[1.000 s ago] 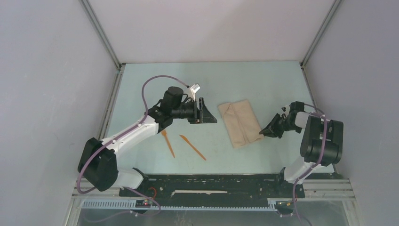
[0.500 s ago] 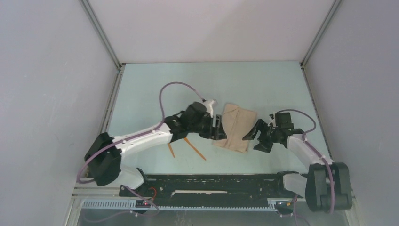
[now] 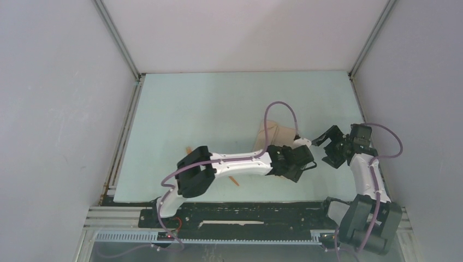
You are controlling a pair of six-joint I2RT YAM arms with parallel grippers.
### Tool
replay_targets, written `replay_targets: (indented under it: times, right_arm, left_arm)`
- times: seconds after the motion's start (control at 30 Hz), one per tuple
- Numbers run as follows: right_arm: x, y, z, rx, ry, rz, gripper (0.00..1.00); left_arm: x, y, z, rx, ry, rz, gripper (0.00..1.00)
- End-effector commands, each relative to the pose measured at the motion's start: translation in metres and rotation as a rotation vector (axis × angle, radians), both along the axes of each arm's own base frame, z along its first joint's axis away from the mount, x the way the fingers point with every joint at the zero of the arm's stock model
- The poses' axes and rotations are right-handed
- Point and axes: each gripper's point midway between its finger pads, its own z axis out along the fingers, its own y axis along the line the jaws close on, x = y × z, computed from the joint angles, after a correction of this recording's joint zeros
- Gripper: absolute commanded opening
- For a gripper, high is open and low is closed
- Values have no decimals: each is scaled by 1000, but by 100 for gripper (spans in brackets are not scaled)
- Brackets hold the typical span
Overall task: Fold the napkin into a case and place the utensils inside
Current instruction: Pick up the 2/3-rectangle-folded napkin from the center of the board.
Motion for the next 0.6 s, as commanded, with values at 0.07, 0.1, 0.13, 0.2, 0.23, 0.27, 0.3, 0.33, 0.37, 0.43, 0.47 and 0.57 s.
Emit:
replay_targets:
  times: [0.07, 0.1, 0.13, 0.2, 0.23, 0.27, 0.3, 0.33, 0.37, 0.43, 0.47, 0.57]
  right_arm:
    - [7, -2, 11, 0, -51, 66, 100]
    - [6, -3, 8, 5, -37, 58, 100]
    - [5, -5, 6, 25, -27, 50, 100]
    - [5, -5, 5, 85, -26, 55, 100]
    - [5, -8, 5, 94, -30, 48, 100]
    - [6, -9, 6, 100, -39, 48, 100]
    - [7, -10, 8, 96, -48, 47, 100]
    - [7, -11, 11, 81, -63, 50, 100]
    - [7, -12, 13, 69, -73, 49, 99]
    - [7, -15, 14, 46, -79, 43, 97]
    - [7, -16, 14, 37, -82, 44, 95]
    - [7, -13, 10, 15, -74, 54, 92]
  left_arm:
    - [15, 0, -7, 140, -86, 40, 65]
    - [15, -2, -13, 154, -84, 37, 65]
    - [15, -4, -13, 157, -85, 34, 64]
    - [15, -5, -22, 178, -82, 36, 64]
    - [14, -5, -27, 187, -75, 35, 64]
    - [14, -5, -31, 195, -70, 37, 63]
    - [13, -4, -36, 205, -64, 40, 62]
    - [12, -5, -40, 210, -57, 38, 61]
    - [11, -6, -43, 216, -52, 36, 60]
    - [9, -6, -49, 232, -51, 33, 56]
    - [8, -6, -52, 242, -51, 32, 55]
    - [5, -4, -61, 275, -48, 31, 52]
